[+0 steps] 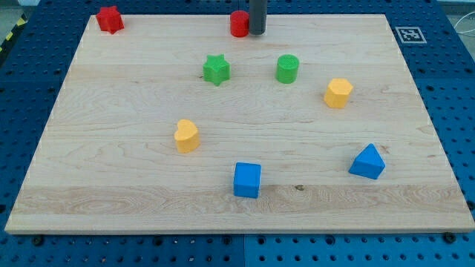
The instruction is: Point your arm at the green circle
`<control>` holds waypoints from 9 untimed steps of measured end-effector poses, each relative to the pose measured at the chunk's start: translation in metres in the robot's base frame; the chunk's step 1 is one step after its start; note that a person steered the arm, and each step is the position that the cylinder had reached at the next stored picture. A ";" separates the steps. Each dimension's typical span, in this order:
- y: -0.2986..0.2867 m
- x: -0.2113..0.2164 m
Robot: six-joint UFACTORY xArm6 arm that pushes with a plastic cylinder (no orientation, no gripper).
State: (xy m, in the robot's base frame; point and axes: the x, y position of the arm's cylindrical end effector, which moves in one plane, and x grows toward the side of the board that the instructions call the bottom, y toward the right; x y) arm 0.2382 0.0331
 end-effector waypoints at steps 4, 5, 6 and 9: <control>0.037 0.004; 0.039 0.009; 0.038 0.012; 0.039 0.036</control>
State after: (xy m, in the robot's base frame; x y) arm 0.2746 0.0723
